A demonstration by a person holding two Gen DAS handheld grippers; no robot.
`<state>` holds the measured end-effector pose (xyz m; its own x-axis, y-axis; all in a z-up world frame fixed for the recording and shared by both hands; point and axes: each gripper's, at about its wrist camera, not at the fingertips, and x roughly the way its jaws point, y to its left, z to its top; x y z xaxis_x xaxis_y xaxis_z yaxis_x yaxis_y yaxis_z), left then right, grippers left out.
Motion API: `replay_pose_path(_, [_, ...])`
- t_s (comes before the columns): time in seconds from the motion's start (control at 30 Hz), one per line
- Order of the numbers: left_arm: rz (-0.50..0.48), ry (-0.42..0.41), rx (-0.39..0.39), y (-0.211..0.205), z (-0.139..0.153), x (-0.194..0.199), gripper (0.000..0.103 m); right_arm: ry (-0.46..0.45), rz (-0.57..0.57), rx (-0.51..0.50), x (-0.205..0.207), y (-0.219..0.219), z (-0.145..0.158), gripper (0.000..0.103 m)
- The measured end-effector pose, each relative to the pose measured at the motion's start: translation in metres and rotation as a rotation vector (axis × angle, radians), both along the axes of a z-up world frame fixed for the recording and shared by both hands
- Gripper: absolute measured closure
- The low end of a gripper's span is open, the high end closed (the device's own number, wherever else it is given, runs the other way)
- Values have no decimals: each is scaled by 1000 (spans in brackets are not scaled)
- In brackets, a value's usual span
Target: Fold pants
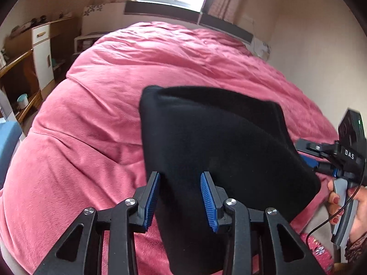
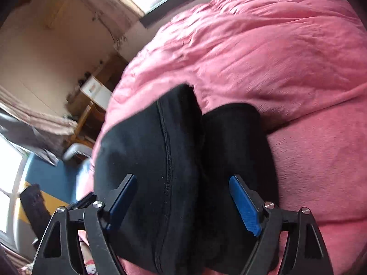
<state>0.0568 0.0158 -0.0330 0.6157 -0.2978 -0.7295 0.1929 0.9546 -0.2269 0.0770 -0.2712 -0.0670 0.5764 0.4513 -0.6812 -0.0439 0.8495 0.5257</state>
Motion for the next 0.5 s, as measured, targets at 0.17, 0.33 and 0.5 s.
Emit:
replay_pose_path(0.17, [-2,6,48,-6,0,2,65,10,102,-43,2,30,0,85])
replay_pose_path(0.33, [-15,-100,14,-5,32,-5,63,-96,42,-83,-14,10,50,86])
replay_pose_path(0.5, [-103,-84,55,-39,33,11,61,-52,-26,-190,-19,-7,38,86])
